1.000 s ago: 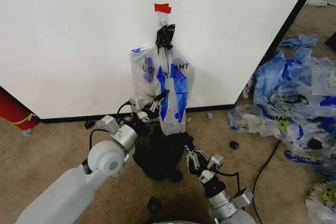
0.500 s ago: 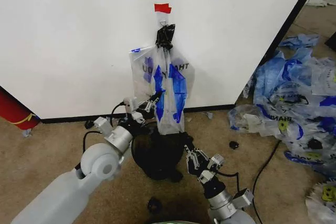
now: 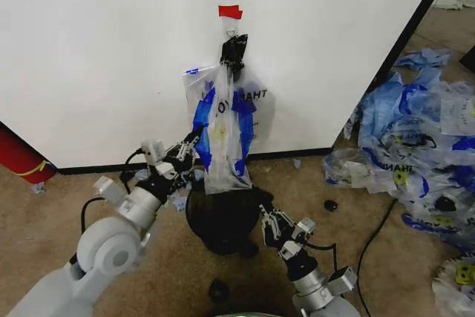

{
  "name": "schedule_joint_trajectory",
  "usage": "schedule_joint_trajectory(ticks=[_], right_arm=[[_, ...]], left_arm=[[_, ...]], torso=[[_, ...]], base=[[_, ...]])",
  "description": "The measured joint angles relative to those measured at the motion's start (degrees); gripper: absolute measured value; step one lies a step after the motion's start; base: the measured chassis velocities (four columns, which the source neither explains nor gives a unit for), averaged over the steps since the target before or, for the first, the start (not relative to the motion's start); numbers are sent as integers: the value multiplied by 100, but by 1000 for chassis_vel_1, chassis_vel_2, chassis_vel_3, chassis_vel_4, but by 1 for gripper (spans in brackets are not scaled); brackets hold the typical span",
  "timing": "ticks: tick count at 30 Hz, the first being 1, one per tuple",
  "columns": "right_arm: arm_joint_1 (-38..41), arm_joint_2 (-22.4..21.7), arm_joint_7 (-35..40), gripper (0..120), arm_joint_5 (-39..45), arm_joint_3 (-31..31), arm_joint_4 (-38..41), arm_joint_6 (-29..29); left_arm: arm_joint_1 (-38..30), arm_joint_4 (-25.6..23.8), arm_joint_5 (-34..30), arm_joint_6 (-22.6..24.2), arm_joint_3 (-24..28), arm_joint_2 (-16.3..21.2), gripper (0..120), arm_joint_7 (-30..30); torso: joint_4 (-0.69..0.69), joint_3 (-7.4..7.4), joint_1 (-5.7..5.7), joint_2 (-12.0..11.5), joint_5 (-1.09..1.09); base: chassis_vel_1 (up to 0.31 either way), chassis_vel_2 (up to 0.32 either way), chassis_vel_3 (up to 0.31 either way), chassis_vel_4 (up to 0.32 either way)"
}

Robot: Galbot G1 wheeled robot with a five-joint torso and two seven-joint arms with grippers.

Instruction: Pick up the garbage bag from the wall and place it over the trash bin.

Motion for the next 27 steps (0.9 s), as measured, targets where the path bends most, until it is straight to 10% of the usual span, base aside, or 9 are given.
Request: schedule_joint_trajectory(ticks=[20, 27], right_arm=[[-30, -372, 218, 68, 276, 697, 472, -225], [1105, -585, 203, 95, 1328, 439, 234, -678]], left_arm=[[346, -62, 135, -12, -283, -162, 0, 84], [350, -68, 138, -11, -292, -216, 0, 87]], torso=[[-1, 0, 0, 0, 0], [0, 0, 0, 0, 0]], base=[[0, 0, 0, 0], [0, 0, 0, 0]])
